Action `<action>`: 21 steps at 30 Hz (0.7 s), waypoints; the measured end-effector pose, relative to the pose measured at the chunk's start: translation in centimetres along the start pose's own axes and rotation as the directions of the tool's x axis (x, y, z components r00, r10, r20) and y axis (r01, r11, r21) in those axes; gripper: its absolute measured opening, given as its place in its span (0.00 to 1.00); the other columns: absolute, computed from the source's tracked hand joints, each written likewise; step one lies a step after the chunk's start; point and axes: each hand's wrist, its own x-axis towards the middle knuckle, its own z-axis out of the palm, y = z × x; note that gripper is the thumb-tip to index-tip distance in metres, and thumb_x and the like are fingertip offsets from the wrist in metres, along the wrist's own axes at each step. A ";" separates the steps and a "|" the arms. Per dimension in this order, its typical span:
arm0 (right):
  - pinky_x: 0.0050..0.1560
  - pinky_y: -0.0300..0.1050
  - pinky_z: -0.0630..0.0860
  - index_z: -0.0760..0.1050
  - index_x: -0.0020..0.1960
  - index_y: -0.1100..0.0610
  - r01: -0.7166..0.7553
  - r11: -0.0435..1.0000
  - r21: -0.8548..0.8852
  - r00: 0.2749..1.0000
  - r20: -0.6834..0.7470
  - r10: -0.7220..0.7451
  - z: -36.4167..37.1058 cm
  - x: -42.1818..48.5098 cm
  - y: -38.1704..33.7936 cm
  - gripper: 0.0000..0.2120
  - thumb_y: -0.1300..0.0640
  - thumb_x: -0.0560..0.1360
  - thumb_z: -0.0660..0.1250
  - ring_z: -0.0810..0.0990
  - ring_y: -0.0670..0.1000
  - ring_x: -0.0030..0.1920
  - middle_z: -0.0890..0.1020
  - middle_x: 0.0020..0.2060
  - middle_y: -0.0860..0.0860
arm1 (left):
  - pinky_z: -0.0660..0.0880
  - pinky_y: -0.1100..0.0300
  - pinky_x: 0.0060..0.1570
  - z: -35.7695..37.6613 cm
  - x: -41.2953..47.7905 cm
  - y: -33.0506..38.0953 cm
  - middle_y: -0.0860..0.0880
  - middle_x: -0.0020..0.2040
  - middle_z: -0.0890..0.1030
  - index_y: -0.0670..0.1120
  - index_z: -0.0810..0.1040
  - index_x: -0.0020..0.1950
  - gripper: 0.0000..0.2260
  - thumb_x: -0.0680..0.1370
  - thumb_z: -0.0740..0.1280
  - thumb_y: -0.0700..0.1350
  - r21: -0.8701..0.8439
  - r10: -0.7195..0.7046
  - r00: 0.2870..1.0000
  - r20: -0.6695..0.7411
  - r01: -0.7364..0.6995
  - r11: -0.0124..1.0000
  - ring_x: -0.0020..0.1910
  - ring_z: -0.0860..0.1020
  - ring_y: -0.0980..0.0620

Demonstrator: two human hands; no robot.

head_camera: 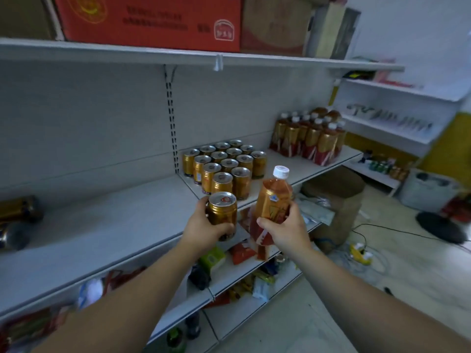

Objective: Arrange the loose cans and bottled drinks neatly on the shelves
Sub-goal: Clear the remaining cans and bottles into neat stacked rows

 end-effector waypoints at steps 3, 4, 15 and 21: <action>0.51 0.45 0.70 0.67 0.61 0.48 0.004 1.000 -0.011 1.000 -0.016 -0.005 -5.3 2.6 1.4 0.28 0.50 0.67 0.77 0.76 0.50 0.53 0.77 0.51 0.45 | 0.72 0.57 0.54 6.0 1.7 1.6 0.57 0.53 0.73 0.54 0.63 0.68 0.36 0.66 0.78 0.43 0.004 0.017 1.000 0.019 -0.017 1.000 0.54 0.73 0.54; 0.51 0.45 0.71 0.67 0.62 0.48 0.004 1.000 -0.010 1.000 -0.021 -0.005 -6.8 3.5 1.9 0.28 0.51 0.68 0.77 0.76 0.49 0.53 0.77 0.51 0.44 | 0.71 0.58 0.54 7.8 2.2 2.2 0.56 0.54 0.73 0.53 0.63 0.70 0.37 0.66 0.78 0.43 0.002 0.018 1.000 0.024 -0.018 1.000 0.54 0.72 0.54; 0.52 0.46 0.72 0.65 0.67 0.52 -0.035 0.999 -0.006 0.997 -0.066 0.035 -13.8 14.0 5.4 0.33 0.51 0.68 0.77 0.75 0.51 0.55 0.75 0.53 0.47 | 0.71 0.62 0.47 17.9 10.5 4.7 0.56 0.53 0.73 0.49 0.65 0.69 0.34 0.67 0.77 0.44 0.054 0.019 1.000 -0.004 -0.019 0.998 0.53 0.74 0.54; 0.50 0.43 0.68 0.65 0.66 0.51 -0.001 1.000 0.005 0.999 -0.037 0.001 -13.0 22.0 5.7 0.31 0.52 0.69 0.76 0.74 0.49 0.53 0.74 0.52 0.46 | 0.70 0.58 0.55 19.5 17.7 3.8 0.54 0.57 0.75 0.50 0.67 0.64 0.31 0.65 0.78 0.43 0.098 0.071 0.992 -0.105 -0.060 0.993 0.56 0.74 0.54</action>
